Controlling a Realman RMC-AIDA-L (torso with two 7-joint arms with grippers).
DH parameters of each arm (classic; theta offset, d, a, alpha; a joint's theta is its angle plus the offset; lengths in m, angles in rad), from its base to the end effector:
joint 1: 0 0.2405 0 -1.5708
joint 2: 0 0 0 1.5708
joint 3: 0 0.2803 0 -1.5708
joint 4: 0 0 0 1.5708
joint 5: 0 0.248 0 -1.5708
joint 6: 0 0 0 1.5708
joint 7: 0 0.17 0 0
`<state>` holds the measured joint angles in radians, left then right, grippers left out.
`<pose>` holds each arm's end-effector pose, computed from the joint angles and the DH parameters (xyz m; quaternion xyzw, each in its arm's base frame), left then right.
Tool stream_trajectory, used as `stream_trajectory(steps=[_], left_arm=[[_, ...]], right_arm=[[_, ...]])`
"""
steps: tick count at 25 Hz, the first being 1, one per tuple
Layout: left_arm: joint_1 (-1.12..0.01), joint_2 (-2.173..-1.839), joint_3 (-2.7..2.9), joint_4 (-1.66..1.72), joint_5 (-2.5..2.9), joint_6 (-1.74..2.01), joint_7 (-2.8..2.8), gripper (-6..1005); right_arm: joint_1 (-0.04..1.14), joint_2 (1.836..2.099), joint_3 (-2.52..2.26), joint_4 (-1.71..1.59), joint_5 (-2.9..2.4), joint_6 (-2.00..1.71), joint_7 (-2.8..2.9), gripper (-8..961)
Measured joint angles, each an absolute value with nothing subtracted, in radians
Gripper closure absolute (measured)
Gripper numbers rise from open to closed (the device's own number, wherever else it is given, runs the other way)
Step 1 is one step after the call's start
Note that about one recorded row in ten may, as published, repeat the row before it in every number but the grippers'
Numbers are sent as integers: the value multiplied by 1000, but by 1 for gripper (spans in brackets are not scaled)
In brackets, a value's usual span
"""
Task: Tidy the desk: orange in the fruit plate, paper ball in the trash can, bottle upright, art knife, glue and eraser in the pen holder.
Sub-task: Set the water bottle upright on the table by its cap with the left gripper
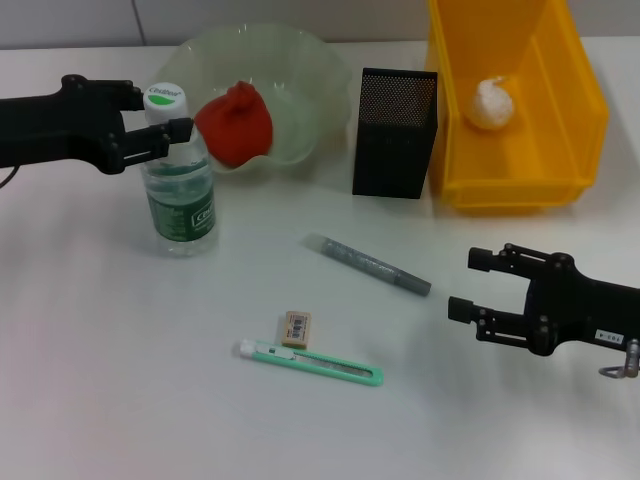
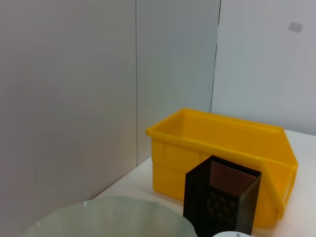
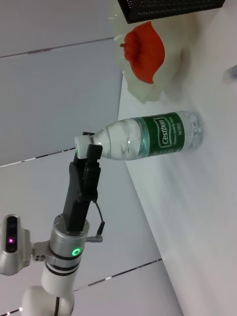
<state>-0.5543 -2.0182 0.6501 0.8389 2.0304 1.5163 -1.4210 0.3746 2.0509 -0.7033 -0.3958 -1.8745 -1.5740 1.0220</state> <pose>-0.2884 0.4213 0.0388 -0.9434 -0.1584 -0.1894 0.2217 0.3501 0.3043 -0.0637 -0.9217 0.2093 0.2871 0.1556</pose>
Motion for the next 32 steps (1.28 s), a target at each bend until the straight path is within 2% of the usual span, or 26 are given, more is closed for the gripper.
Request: stream_trajectory(steps=[8,32], left_arm=[[-549,-2039,629,803,2003,1471,-1356,555],[-538,-2043,629,782,1967,1448,-1337,550]], right_arm=[[380,2047,-704,-396,-1878,-1582,1031,199],[382,2045,-704,-396,-1874,-1582,1038,199]])
